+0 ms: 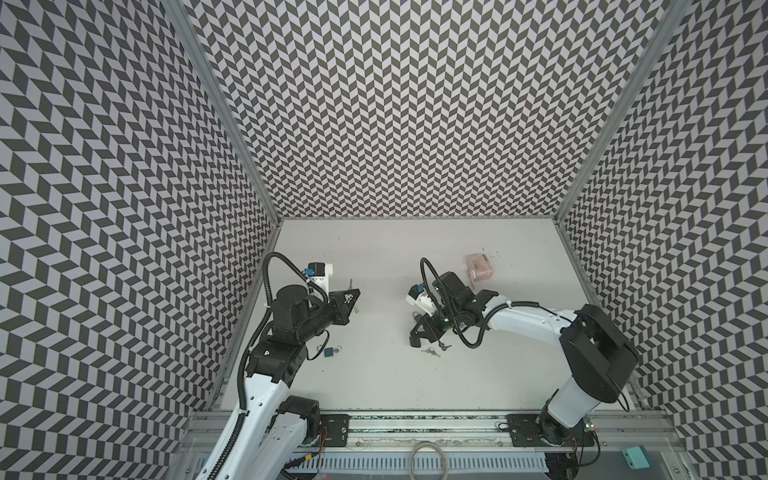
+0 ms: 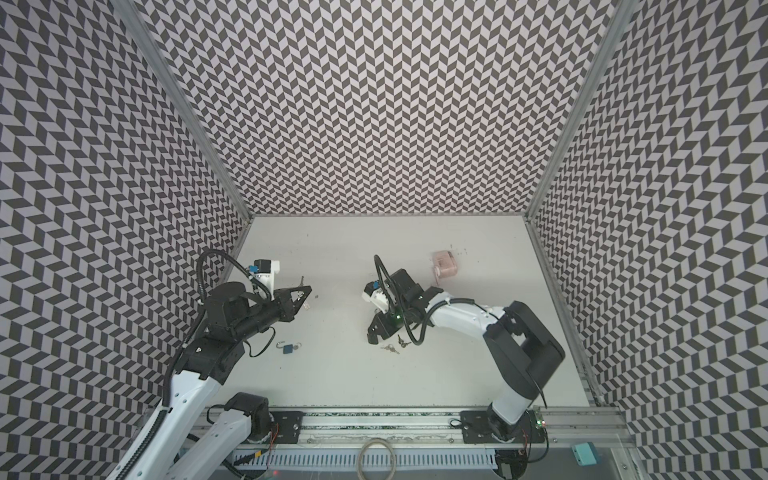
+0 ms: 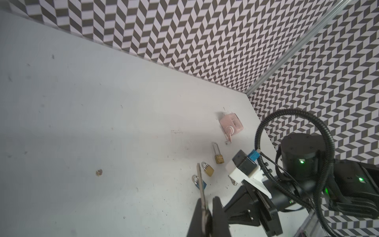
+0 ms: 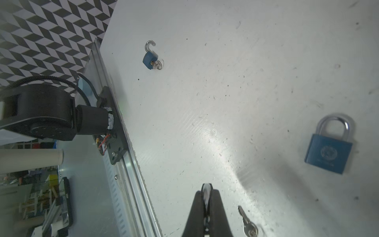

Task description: Lock with the key

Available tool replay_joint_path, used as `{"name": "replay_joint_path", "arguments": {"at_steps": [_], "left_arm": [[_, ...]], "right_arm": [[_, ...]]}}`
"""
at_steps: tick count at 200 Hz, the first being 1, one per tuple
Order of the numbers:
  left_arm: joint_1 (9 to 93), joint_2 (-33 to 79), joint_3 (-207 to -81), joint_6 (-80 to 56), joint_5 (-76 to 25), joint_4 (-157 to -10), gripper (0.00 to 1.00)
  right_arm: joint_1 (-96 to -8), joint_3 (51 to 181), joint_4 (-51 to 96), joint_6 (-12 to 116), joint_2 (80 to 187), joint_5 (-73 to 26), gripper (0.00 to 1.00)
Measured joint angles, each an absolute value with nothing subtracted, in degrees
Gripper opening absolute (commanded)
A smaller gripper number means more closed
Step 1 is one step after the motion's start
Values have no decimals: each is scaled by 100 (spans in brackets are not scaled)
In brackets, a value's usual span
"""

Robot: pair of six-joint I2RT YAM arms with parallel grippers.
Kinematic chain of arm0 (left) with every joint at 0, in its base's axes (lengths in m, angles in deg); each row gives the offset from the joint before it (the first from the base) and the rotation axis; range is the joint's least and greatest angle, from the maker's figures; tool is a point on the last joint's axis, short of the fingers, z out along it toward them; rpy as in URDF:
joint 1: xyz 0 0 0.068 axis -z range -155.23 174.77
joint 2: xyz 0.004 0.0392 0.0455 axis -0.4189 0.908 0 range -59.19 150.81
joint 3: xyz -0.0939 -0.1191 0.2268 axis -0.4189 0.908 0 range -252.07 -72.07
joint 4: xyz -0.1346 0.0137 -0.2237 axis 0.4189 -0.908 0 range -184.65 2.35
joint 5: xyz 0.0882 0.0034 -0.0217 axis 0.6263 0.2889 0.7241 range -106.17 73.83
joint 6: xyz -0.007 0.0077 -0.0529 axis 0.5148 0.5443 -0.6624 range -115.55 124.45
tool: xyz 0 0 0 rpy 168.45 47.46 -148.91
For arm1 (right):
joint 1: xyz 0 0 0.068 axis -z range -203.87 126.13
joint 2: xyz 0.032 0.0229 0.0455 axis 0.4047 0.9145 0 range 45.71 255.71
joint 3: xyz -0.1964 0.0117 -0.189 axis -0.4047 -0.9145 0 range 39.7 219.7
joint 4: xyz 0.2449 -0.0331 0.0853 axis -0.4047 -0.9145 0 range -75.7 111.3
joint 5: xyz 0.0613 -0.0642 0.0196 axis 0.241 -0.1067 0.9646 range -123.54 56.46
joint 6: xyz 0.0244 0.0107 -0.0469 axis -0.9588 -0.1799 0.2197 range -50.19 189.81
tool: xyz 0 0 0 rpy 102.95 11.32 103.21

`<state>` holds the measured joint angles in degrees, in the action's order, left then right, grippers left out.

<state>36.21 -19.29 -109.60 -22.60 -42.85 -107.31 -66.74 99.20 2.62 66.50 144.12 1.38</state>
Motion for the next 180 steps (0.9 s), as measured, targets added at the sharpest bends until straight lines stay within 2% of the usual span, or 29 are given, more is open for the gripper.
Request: {"name": "replay_joint_path", "arguments": {"at_steps": [84, 98, 112, 132, 180], "left_arm": [[3621, -2058, -10932, -2385, -4768, -10661, 0], [3621, -2085, -10921, -2398, -4823, -10659, 0], [3621, -2087, -10915, -2415, -4873, -10657, 0], [3621, -2085, -10912, -2431, -4910, -10657, 0], [3621, -2085, -10908, -2542, -4877, -10666, 0]], "right_arm": [[-6403, 11710, -682, 8387, 16224, 735, 1], [-6333, 11955, -868, 8514, 16408, 855, 9], [-6287, 12143, -923, 8601, 16565, 861, 23], [-6252, 12248, -914, 8634, 16707, 756, 38], [-6235, 12213, -516, 8378, 16451, 160, 46]]}}
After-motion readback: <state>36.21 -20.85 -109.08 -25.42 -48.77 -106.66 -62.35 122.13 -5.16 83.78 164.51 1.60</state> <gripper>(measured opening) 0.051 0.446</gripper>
